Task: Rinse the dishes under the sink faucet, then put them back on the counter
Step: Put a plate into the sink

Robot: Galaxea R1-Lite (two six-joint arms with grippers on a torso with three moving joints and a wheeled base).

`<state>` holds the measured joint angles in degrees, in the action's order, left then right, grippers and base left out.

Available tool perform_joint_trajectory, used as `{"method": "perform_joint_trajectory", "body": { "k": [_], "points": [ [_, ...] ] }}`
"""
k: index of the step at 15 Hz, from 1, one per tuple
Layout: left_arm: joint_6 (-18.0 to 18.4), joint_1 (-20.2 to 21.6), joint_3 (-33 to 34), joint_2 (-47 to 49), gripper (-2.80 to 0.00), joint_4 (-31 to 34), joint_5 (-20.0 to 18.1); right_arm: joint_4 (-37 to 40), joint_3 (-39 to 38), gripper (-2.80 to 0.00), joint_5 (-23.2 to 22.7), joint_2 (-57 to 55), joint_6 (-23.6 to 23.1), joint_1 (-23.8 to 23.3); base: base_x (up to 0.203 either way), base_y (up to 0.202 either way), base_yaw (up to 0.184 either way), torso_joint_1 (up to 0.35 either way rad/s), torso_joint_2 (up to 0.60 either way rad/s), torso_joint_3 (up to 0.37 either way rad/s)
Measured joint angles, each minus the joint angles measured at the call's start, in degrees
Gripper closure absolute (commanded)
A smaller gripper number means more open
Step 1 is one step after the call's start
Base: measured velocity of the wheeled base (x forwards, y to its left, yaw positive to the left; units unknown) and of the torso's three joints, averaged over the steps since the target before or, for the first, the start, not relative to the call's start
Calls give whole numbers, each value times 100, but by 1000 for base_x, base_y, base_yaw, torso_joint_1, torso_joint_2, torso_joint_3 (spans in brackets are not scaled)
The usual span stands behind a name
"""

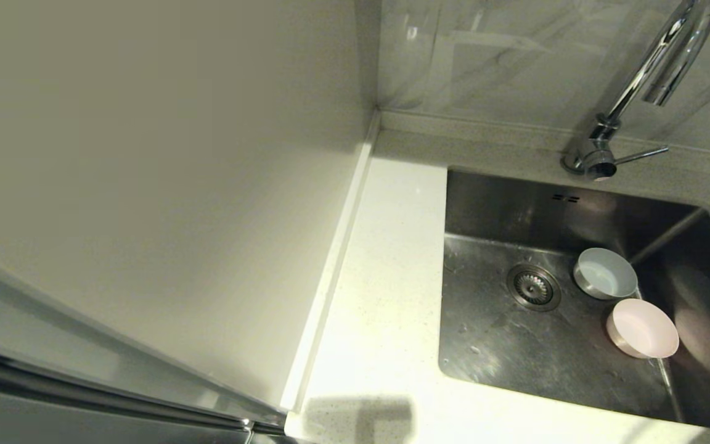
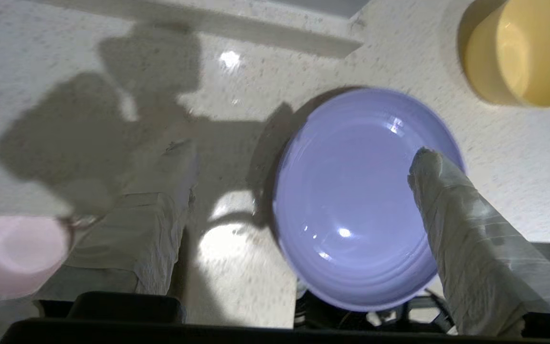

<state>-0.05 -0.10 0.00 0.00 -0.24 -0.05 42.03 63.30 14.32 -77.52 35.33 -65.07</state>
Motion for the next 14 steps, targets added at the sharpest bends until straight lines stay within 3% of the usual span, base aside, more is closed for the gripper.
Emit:
{"method": "perform_joint_trajectory", "body": {
  "k": [3, 9, 14],
  "points": [
    [-2, 0, 0, 0, 0, 0, -2, -13, -337, -280, -506, 371, 4, -89, 0, 0, 0, 0, 0, 0],
    [-2, 0, 0, 0, 0, 1, 0, -6, -441, -280, -577, 242, 512, -232, 0, 0, 0, 0, 0, 0],
    [-2, 0, 0, 0, 0, 0, 0, -8, -658, -280, -903, 38, 590, -566, 0, 0, 0, 0, 0, 0]
  ]
}}
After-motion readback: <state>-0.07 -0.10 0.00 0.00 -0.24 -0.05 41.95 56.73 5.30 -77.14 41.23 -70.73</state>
